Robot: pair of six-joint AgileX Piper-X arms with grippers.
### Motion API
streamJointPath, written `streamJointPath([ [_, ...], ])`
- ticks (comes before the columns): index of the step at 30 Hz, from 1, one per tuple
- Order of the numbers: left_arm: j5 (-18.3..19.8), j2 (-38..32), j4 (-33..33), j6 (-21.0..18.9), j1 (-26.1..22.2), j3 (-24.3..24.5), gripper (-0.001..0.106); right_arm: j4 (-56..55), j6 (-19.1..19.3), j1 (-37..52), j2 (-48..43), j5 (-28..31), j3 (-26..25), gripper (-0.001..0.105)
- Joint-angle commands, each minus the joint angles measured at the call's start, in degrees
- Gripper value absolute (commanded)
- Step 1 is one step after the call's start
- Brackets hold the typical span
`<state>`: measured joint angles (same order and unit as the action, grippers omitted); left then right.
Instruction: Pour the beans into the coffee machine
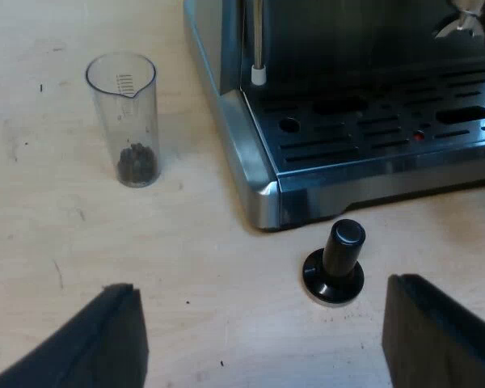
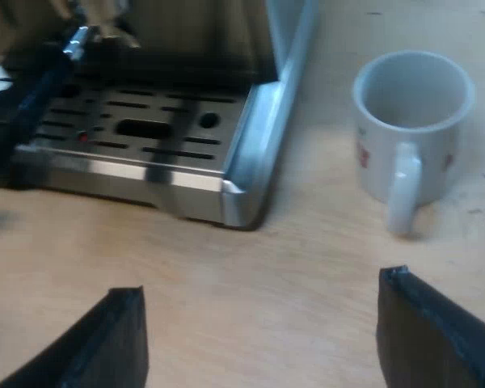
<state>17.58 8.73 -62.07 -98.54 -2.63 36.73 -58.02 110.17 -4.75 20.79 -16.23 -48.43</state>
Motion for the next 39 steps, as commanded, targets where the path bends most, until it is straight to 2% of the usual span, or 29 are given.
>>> streamJointPath([
  [1,0.12,1.47,1.73,-0.69,0.25,0.45,0.064,0.39,1.10,-3.51,2.47,-0.74,-2.26,0.062],
  [8,0.12,5.42,4.19,-1.53,0.25,0.45,0.064,4.30,0.93,-12.11,7.24,-0.74,-4.39,0.062],
  [14,0.12,7.61,7.53,-3.07,0.25,0.45,0.064,10.00,-2.25,-21.81,11.39,-0.06,-4.37,0.062],
  [18,0.12,9.29,8.48,-3.07,0.25,0.45,0.064,12.70,-2.44,-28.50,14.47,2.84,-4.37,0.062],
  [25,0.12,11.31,11.15,-3.07,0.25,0.45,0.064,20.37,-5.51,-38.50,19.67,8.01,-4.37,0.062],
  [30,-0.02,11.30,11.71,-3.07,0.25,0.45,0.064,23.94,-6.18,-41.75,22.28,14.44,-4.37,0.062],
  [39,-0.02,11.30,11.85,-2.81,0.25,0.45,0.064,29.01,-6.78,-41.74,22.91,15.48,-4.37,0.062],
])
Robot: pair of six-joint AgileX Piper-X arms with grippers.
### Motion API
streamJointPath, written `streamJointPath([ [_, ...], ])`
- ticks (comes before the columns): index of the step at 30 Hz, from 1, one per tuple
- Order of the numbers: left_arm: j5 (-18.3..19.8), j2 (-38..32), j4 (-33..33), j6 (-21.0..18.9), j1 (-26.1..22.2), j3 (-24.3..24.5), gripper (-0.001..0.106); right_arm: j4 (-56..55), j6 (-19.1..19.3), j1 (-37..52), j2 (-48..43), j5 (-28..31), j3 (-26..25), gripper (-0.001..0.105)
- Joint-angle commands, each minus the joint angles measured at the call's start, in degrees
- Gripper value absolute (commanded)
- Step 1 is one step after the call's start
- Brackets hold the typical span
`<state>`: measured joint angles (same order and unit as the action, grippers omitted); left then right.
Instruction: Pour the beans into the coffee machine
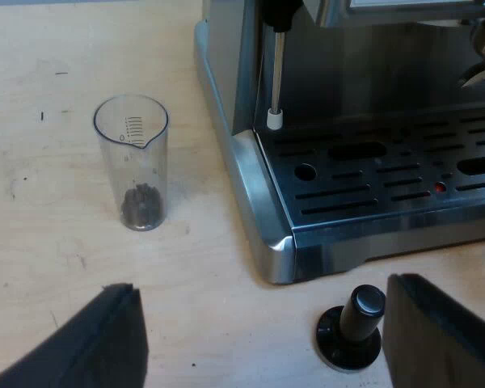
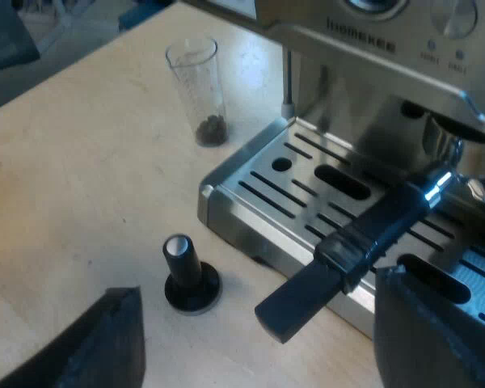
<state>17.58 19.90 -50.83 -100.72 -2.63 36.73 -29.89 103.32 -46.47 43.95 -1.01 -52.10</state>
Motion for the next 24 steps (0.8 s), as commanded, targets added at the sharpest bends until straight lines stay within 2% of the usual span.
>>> streamJointPath([
  [1,-0.02,0.14,0.74,-0.64,0.25,0.45,0.064,0.88,0.09,-0.02,-0.24,0.40,-0.71,0.062],
  [11,-0.18,2.33,6.25,-0.22,0.25,0.45,0.064,0.92,-0.37,-0.02,-0.24,0.39,-0.71,0.062],
  [20,-0.18,12.03,15.20,-0.22,0.25,0.45,0.064,0.92,-0.69,-0.02,-0.24,0.39,-0.71,0.062],
  [24,-1.77,15.77,16.55,2.11,0.25,0.45,0.064,0.92,-0.69,-0.02,-0.24,0.39,-0.71,0.062],
])
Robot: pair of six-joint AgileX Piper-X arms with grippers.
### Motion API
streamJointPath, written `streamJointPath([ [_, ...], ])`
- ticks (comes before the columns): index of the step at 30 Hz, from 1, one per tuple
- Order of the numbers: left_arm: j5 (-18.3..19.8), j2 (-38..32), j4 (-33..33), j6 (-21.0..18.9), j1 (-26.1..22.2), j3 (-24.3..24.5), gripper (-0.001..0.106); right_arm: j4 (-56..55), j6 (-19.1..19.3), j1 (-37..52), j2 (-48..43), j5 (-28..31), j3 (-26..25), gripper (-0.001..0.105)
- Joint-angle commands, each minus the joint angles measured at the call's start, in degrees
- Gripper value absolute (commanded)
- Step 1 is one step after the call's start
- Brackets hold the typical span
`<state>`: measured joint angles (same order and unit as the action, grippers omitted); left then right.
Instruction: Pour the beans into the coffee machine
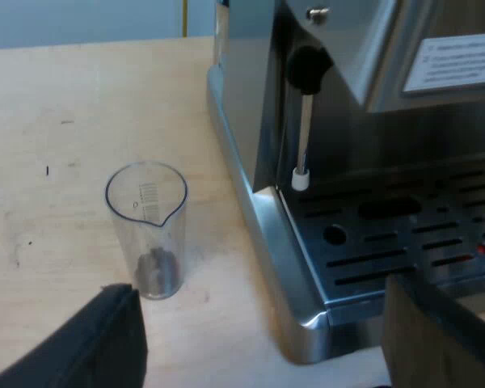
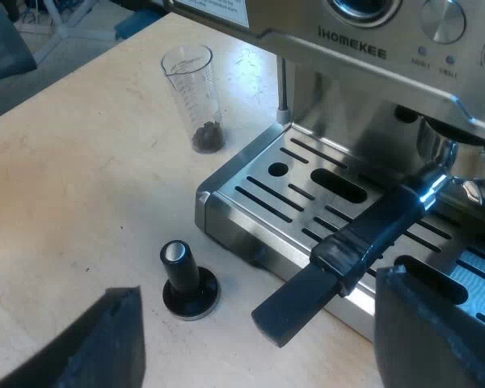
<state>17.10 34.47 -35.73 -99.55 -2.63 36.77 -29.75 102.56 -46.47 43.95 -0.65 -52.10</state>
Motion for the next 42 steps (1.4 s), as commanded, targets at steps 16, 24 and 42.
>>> streamJointPath([
  [16,-4.88,8.54,20.28,2.09,0.25,-10.44,0.064,0.78,0.06,-0.02,-0.24,0.03,-0.71,0.062],
  [24,-4.41,8.54,34.13,1.86,0.25,-20.51,0.064,0.78,0.06,-0.02,-0.24,0.03,-0.71,0.062],
  [42,-6.74,8.80,52.85,0.43,0.25,-30.65,0.064,0.78,0.06,-0.02,-0.24,0.64,-0.71,0.062],
])
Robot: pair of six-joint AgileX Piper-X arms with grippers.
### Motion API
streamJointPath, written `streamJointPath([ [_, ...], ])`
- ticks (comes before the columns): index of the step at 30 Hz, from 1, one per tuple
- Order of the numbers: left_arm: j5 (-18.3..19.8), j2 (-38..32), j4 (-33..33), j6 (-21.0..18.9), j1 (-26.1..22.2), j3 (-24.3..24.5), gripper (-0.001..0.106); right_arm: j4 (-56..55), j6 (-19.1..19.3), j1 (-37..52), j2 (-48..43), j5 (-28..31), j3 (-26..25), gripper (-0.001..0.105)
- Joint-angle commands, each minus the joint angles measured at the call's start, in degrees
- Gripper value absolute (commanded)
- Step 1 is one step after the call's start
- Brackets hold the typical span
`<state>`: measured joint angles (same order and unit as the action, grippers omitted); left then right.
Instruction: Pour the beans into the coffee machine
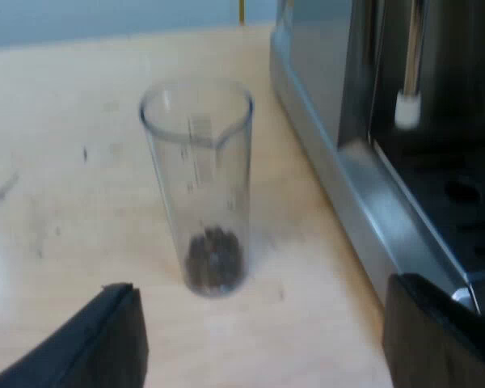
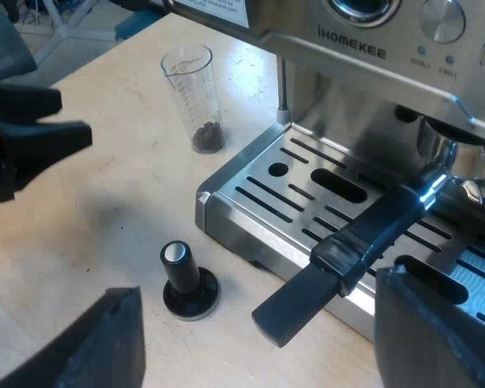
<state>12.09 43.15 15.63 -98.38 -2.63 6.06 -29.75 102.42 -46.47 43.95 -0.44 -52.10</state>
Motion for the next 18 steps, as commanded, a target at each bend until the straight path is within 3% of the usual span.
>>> streamJointPath([
  [1,-2.28,0.76,1.48,-0.74,0.25,0.06,0.064,0.78,0.20,-0.02,-0.24,0.44,-0.71,0.062],
  [6,-1.16,6.21,6.02,-0.90,0.25,0.06,0.064,0.78,0.20,-0.02,-0.24,0.44,-0.71,0.062],
  [10,1.22,12.35,11.92,-4.67,0.25,0.06,0.064,0.78,0.20,-0.02,-0.24,0.44,-0.71,0.062],
  [14,1.22,15.34,16.12,-4.95,0.25,0.21,0.065,0.78,0.20,-0.02,-0.24,0.44,-0.71,0.062],
  [18,0.17,16.98,16.49,-4.65,0.25,1.09,0.083,0.78,0.20,-0.02,-0.24,0.44,-0.71,0.062],
])
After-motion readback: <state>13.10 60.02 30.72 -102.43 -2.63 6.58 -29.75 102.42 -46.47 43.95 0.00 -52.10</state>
